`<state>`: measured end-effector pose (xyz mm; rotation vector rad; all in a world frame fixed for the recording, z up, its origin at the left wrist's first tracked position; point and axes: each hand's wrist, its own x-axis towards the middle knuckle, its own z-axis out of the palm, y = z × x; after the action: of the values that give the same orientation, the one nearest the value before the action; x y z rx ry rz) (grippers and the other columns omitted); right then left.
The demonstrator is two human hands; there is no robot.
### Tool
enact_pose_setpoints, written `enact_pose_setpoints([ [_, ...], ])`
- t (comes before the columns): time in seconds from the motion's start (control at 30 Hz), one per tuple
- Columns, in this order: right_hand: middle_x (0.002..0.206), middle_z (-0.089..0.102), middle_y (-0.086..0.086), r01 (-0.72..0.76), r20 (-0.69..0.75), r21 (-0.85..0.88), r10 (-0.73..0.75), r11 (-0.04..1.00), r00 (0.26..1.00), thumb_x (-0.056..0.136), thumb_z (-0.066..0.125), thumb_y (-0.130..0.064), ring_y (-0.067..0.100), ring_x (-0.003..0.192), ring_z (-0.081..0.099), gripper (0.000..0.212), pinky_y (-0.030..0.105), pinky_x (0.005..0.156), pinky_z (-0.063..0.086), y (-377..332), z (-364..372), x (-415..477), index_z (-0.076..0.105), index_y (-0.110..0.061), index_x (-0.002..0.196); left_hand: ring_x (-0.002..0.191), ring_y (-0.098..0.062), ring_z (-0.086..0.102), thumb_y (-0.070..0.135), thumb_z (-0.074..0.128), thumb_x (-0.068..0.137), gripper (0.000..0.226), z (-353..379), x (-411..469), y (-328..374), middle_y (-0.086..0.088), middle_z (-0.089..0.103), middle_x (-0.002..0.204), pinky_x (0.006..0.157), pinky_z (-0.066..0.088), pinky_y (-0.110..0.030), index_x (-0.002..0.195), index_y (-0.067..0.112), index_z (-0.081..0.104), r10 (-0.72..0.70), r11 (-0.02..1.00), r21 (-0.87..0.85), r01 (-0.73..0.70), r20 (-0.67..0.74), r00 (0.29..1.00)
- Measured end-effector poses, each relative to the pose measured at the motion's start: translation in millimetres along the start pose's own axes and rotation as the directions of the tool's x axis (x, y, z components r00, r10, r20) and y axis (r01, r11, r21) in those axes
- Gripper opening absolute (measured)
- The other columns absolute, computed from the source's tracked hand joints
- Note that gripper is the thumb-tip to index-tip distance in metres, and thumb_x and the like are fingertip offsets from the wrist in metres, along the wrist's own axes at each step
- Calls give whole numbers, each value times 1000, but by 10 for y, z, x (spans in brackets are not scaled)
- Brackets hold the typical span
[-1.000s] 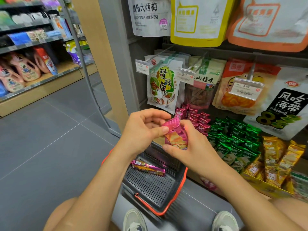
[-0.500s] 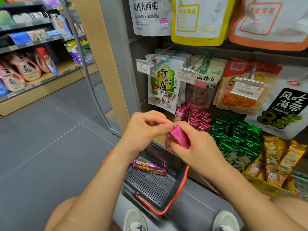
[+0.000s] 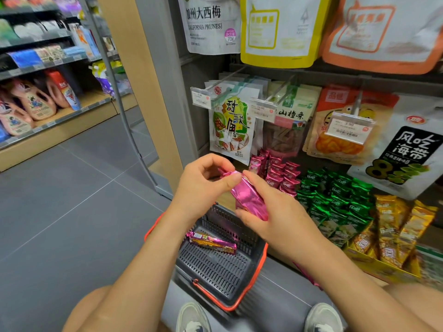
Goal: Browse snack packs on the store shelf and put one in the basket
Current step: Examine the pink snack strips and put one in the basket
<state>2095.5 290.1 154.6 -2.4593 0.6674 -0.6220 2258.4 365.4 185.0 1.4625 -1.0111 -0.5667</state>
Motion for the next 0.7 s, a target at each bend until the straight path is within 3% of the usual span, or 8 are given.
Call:
enact_pose_setpoints([
  [0.17,121,59,-6,24,-64,-185,-37,982,997,84,61,-56,17,105,60,84,37,80,52,-34,-28,-18,10,-45,150,84,-17,71,17,83,59,15,-67,10,72,4,76,90,77,59,-29,73,21,78,-56,998,-26,55,-68,996],
  [0.27,121,58,-5,26,-88,-202,-45,979,995,82,64,-55,19,103,61,88,40,79,53,-56,-48,-35,11,-41,151,87,-11,72,7,81,67,13,-140,23,103,6,76,90,75,56,-20,74,17,79,-15,999,35,16,-18,1000],
  [0.37,120,54,-9,18,-72,-128,-27,992,997,82,68,-50,16,103,58,88,37,81,52,-59,-43,-23,16,-38,151,88,-11,72,1,77,72,18,-221,41,109,5,77,87,75,55,-19,75,19,78,54,996,72,-54,-5,999],
  [0.47,120,52,-15,-12,84,33,9,999,996,85,66,-51,6,105,54,79,31,88,47,-3,-47,17,19,-43,148,85,-12,72,0,74,77,25,-276,61,67,5,77,83,77,57,-24,77,24,78,84,989,131,-75,-61,995],
  [0.6,96,64,-21,-110,305,171,54,979,951,90,55,-54,-9,81,60,37,18,70,46,155,-165,14,46,-45,125,76,-9,70,5,73,82,23,-392,87,-18,8,75,77,75,58,-26,76,28,76,94,975,215,-45,-224,970],
  [0.7,92,67,-16,-137,256,235,75,962,964,86,50,-61,-3,79,61,34,23,69,50,227,-257,3,58,-40,111,82,-6,68,6,75,80,22,-477,104,-40,9,73,84,84,57,-35,72,27,73,97,953,301,-22,-237,967],
])
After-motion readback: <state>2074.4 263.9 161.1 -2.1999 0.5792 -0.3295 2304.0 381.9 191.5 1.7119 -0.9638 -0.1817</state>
